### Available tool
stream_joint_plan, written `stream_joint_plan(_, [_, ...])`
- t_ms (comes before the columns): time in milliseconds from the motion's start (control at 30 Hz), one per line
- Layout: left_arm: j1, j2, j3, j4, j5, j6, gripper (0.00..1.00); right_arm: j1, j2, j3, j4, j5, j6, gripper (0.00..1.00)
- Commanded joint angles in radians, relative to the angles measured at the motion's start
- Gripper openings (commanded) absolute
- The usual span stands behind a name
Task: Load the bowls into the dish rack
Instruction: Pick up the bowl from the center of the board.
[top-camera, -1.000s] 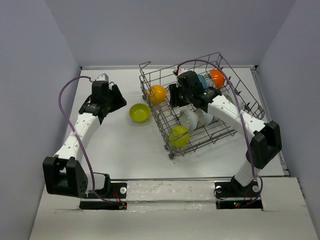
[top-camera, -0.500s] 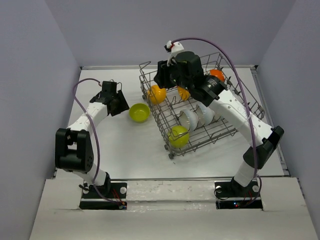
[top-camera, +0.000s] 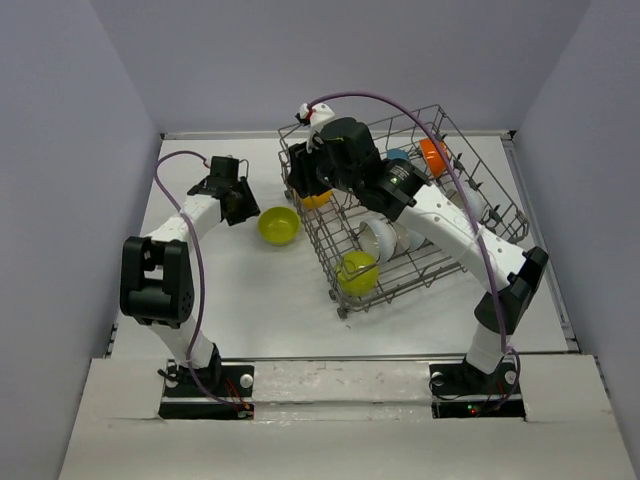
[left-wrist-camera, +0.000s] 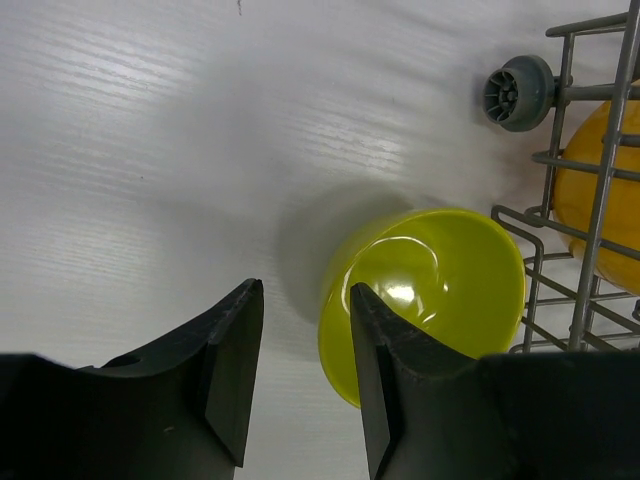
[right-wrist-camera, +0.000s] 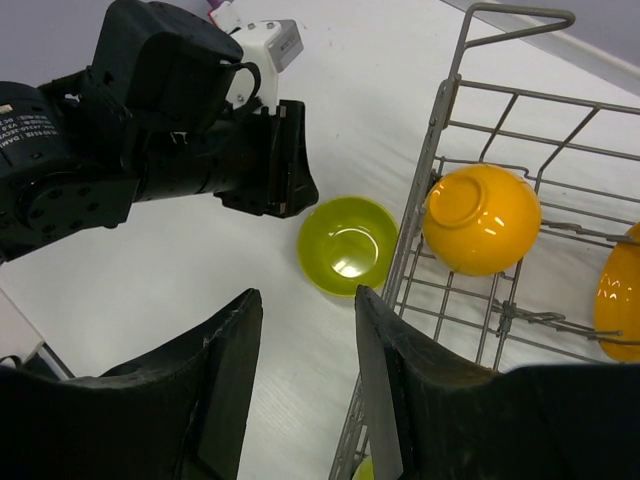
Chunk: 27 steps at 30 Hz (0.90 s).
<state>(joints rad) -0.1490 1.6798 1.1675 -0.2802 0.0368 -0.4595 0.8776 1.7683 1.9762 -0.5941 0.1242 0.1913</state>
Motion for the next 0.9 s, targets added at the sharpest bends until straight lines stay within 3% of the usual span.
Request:
stream_joint_plan(0, [-0.012, -0.002, 0.044, 0.01, -0.015, 0.024, 0.49, 0.017, -0.007, 0.032, 0.011, 0.008, -0.021, 0.48])
stream_joint_plan(867, [-0.058, 0.063, 0.058, -0.014, -0.057, 0.032, 0.44, 0.035, -0.009, -0.034, 0.03, -0.012, -0.018, 0.48])
